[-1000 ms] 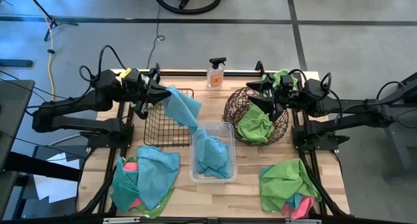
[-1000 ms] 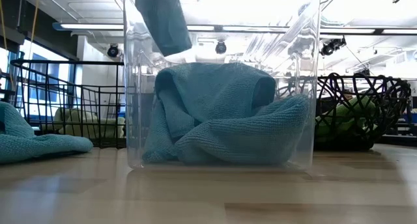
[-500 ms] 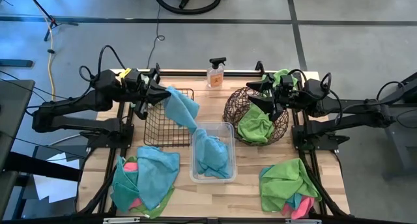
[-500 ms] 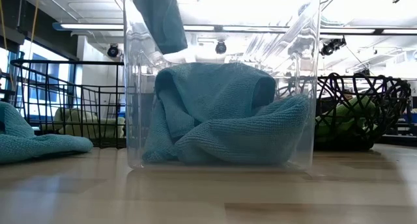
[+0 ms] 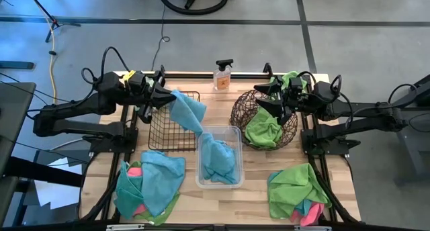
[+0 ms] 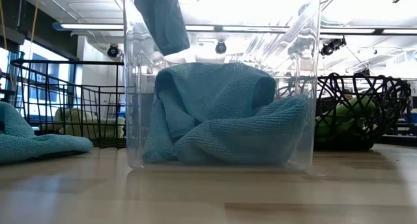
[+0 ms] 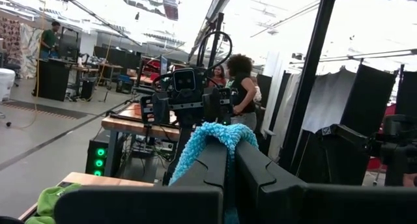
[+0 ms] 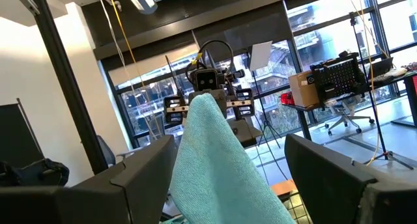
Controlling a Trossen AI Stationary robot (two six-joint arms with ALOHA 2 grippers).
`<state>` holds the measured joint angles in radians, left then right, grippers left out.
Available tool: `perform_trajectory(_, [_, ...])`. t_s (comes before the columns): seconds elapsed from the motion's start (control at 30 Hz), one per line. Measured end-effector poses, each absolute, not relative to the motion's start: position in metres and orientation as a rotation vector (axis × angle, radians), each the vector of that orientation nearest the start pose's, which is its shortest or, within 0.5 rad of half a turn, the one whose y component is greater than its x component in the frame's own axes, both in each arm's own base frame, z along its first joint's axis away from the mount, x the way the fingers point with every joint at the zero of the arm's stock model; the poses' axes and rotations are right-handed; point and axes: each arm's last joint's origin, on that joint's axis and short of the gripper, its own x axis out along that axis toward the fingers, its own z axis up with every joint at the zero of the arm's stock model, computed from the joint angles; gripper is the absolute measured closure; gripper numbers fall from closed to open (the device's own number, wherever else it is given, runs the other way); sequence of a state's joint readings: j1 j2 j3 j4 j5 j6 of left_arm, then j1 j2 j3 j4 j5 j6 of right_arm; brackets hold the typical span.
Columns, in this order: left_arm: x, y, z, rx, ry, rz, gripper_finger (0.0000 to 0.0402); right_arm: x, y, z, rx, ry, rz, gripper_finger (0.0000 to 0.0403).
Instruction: Sort microfiber towel by color & place in baskets
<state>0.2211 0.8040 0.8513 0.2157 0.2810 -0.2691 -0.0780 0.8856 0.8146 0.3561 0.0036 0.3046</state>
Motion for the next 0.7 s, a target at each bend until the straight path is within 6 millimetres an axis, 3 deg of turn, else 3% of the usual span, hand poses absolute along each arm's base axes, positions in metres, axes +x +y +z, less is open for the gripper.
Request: perform_trajectory(0.7, [0.1685, 0.0294, 0.3901, -0.199, -0.244, -0.102, 0.0401, 0.1948, -0.0153, 0.3767, 0.292, -0.29, -0.037, 0.0116])
